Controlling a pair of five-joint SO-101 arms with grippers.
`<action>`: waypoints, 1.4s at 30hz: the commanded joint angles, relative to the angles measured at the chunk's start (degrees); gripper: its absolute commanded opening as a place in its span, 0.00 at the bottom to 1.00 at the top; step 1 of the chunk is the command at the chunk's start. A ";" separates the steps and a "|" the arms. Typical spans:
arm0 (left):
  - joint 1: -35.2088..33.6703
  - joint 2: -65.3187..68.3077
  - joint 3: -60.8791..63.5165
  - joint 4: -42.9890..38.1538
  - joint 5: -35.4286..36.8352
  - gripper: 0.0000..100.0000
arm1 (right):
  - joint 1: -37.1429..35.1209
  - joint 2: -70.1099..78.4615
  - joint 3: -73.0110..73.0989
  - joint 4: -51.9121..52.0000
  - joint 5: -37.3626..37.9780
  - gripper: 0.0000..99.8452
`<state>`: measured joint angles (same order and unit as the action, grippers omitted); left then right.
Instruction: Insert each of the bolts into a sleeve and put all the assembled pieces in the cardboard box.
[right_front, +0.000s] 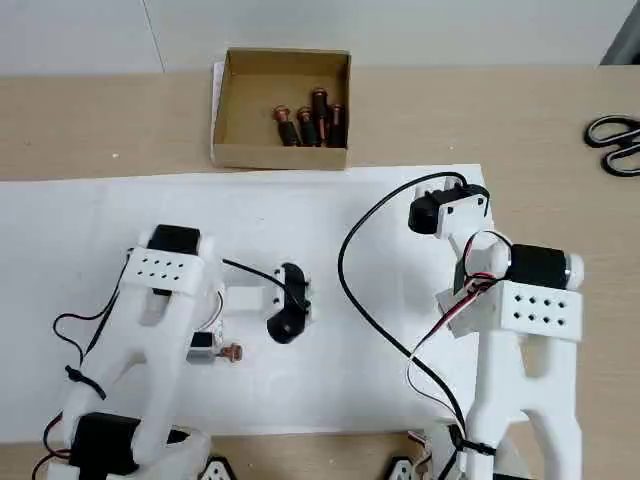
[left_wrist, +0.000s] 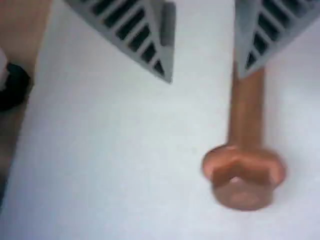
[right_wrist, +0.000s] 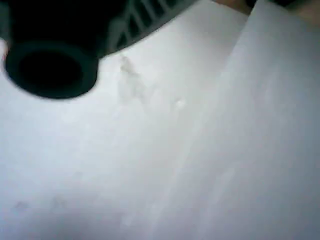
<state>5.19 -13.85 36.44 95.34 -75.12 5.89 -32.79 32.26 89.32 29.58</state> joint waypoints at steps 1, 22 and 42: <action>0.62 0.09 0.66 -2.02 -6.77 0.08 | 0.57 -1.63 -0.44 -0.40 0.44 0.01; 0.53 12.13 -0.13 -8.62 -6.86 0.08 | 0.57 -1.63 -0.44 -0.66 0.53 0.01; 0.53 16.70 -2.07 -7.03 -6.33 0.01 | 0.48 -1.63 -0.44 -0.57 0.62 0.01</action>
<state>5.71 2.07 36.26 87.96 -75.12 5.89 -32.79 32.26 89.32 29.58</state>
